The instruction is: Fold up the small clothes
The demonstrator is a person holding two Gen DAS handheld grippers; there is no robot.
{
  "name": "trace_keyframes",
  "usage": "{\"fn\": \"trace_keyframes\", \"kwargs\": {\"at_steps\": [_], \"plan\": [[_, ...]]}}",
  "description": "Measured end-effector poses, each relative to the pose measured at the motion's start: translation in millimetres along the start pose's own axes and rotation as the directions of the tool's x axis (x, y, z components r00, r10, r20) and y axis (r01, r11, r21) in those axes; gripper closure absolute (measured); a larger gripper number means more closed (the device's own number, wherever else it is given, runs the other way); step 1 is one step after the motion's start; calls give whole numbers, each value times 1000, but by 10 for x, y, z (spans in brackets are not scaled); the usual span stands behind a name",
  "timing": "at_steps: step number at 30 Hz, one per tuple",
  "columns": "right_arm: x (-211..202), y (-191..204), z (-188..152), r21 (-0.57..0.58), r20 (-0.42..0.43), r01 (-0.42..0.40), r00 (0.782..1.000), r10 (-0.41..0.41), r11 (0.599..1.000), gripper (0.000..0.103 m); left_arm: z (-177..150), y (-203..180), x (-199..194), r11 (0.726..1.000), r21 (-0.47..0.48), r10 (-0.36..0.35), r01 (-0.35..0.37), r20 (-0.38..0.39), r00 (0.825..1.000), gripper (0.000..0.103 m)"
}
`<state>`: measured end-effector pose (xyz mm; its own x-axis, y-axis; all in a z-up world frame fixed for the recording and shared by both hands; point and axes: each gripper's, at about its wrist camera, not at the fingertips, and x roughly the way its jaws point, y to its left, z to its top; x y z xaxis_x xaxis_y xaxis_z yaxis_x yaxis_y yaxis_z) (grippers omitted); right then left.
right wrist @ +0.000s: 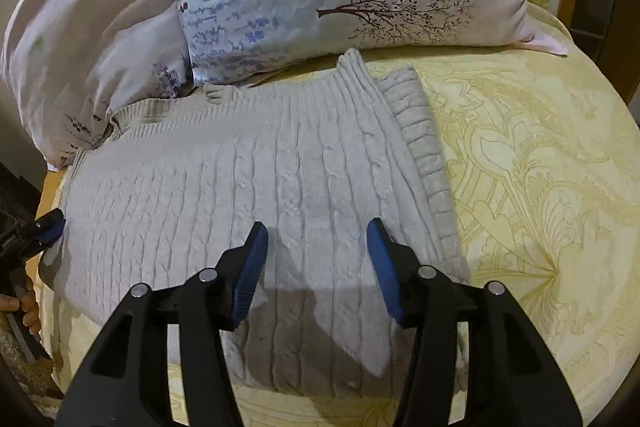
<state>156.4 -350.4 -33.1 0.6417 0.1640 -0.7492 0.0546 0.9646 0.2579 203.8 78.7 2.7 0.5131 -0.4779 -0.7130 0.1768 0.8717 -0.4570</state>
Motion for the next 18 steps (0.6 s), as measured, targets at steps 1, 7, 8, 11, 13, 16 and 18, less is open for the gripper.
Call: {"fn": "trace_keyframes", "kwargs": {"at_steps": [1,7,8,11,13,16,18], "plan": [[10,13,-2,-6,-1,8,1000,-8,1000,51,-4,3,-10,1000,-2,-3,3,0,1000,33],[29,185,32,-56,24,14,1000,-13,998,48,59,211,-287,995,-95,-25,33,79,997,33],[42,230,32,-68,29,9,1000,-7,998,47,83,304,-322,992,-120,-17,27,85,996,32],[89,419,75,-111,30,-14,999,17,994,44,141,495,-316,985,-170,8,4,70,998,32],[121,572,114,-147,30,-25,999,29,989,42,164,575,-287,982,-189,7,4,60,998,32],[157,761,155,-199,24,-33,999,39,979,39,200,646,-197,980,-198,14,-8,28,1000,32],[189,850,157,-229,17,-28,999,33,973,38,215,650,-129,982,-186,10,-8,11,1000,31]]}}
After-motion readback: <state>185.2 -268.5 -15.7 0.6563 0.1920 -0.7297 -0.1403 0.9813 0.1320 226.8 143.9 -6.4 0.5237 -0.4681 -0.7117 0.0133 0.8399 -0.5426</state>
